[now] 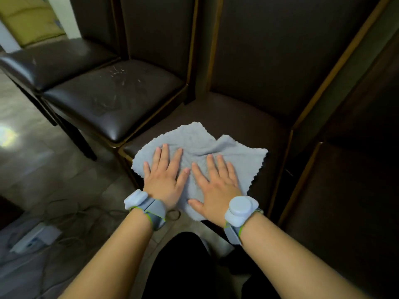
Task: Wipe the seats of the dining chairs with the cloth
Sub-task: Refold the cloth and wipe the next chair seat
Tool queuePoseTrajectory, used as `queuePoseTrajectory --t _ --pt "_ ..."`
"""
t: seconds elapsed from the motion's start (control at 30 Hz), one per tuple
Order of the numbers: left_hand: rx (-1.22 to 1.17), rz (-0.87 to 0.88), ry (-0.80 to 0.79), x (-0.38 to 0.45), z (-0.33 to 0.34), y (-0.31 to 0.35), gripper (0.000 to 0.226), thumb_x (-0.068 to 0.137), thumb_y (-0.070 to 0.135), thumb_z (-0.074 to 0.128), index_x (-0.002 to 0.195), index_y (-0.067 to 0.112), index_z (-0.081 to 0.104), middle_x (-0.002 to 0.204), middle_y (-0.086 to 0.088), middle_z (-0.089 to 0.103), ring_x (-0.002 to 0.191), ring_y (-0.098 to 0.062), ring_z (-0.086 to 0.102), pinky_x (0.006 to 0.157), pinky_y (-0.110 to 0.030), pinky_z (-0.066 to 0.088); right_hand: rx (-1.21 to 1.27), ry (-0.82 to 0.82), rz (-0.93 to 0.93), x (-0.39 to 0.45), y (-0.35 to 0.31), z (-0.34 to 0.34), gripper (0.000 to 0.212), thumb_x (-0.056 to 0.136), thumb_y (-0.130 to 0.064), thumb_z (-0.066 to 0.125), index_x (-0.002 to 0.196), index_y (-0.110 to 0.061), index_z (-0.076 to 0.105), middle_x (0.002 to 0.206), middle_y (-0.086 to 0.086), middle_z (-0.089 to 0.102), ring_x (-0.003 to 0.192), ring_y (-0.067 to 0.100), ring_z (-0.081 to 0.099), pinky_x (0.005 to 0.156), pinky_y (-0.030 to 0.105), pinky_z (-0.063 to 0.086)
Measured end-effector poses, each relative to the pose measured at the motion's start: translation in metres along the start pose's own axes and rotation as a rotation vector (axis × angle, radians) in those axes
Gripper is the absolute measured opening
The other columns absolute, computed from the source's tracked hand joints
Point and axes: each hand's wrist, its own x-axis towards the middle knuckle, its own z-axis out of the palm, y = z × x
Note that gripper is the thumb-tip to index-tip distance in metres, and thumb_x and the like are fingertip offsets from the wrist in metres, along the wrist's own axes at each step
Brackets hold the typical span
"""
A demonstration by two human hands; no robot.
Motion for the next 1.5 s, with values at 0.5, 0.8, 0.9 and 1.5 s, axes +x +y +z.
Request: queuePoseTrajectory --t 0.5,0.8,0.9,1.5 --pt "0.268 -0.347 -0.085 0.129 -0.021 -0.009 0.07 0.09 0.067 0.014 0.151 0.032 0.01 0.158 -0.007 0.018 0.143 -0.028 0.02 0.115 -0.048 0.015 0.183 -0.122 -0.214 0.196 0.067 -0.023 0.059 0.095 -0.063 0.021 0.15 -0.044 0.01 0.161 -0.012 -0.003 0.147 0.009 -0.012 0.12 0.035 -0.008" --pt "0.203 -0.345 -0.144 0.25 -0.001 0.037 0.062 0.091 0.06 0.016 0.13 0.021 0.043 0.129 -0.014 0.051 0.116 -0.035 0.047 0.093 -0.049 0.037 0.169 -0.136 -0.044 0.303 0.145 -0.028 0.062 0.094 -0.062 0.031 0.15 -0.038 0.021 0.161 -0.01 0.008 0.148 0.011 0.0 0.12 0.034 -0.002" --pt "0.14 -0.335 -0.134 0.267 0.004 0.042 0.061 0.089 0.059 0.014 0.126 0.022 0.045 0.125 -0.014 0.053 0.113 -0.035 0.049 0.088 -0.049 0.039 0.224 -0.119 -0.025 0.321 0.162 -0.028 0.064 0.091 -0.062 0.039 0.148 -0.033 0.029 0.16 -0.007 0.017 0.148 0.012 0.009 0.12 0.035 0.006" --pt "0.351 0.152 -0.243 0.228 0.025 0.115 0.072 0.086 0.071 0.01 0.149 0.039 -0.007 0.16 -0.008 -0.012 0.147 -0.029 -0.011 0.115 -0.056 -0.006 0.169 -0.092 0.355 0.171 0.211 -0.022 0.071 0.091 -0.067 0.022 0.152 -0.036 0.004 0.162 -0.005 -0.004 0.149 0.015 -0.005 0.12 0.037 -0.004"
